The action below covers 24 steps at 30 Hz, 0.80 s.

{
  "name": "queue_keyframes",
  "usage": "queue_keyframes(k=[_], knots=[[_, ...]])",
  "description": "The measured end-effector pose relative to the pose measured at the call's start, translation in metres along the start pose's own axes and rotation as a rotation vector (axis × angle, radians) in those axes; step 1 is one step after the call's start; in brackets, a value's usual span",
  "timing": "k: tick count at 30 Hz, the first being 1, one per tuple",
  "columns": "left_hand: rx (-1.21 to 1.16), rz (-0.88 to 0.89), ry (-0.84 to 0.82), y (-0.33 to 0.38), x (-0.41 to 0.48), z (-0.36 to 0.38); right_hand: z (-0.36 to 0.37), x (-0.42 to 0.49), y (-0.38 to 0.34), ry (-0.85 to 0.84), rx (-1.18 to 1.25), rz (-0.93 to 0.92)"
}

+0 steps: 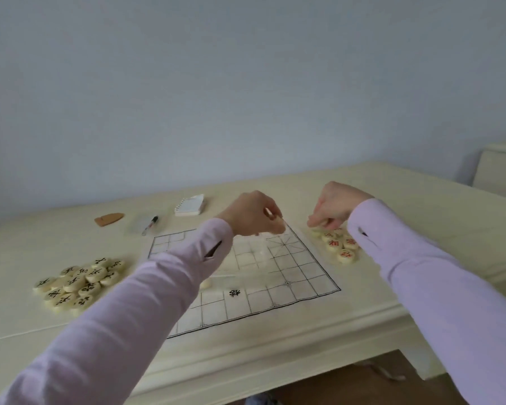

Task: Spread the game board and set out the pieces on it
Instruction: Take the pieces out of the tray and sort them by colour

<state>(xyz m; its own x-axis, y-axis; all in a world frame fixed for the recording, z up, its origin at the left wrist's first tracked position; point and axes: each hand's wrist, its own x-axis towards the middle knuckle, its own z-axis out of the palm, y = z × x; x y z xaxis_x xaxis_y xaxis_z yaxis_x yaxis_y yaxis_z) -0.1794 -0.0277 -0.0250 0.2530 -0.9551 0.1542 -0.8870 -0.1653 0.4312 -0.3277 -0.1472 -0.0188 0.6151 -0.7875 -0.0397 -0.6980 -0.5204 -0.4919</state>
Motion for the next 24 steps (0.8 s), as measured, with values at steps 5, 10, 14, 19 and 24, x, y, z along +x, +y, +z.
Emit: queue_keyframes(k=[5, 10, 14, 19, 24], knots=[[0.112, 0.1, -0.053, 0.051, 0.04, 0.042, -0.012, -0.011, 0.044, -0.011, -0.165, 0.151], [0.195, 0.118, -0.122, 0.079, 0.064, 0.077, -0.01, -0.021, 0.064, -0.061, -0.249, 0.182], [0.23, 0.103, -0.161, 0.085, 0.071, 0.092, -0.002, -0.02, 0.071, -0.073, -0.246, 0.154], [0.24, 0.111, -0.191, 0.081, 0.071, 0.095, -0.007, -0.016, 0.073, -0.053, -0.188, 0.141], [0.196, 0.131, -0.2, 0.077, 0.066, 0.084, -0.011, -0.012, 0.072, 0.154, -0.103, 0.167]])
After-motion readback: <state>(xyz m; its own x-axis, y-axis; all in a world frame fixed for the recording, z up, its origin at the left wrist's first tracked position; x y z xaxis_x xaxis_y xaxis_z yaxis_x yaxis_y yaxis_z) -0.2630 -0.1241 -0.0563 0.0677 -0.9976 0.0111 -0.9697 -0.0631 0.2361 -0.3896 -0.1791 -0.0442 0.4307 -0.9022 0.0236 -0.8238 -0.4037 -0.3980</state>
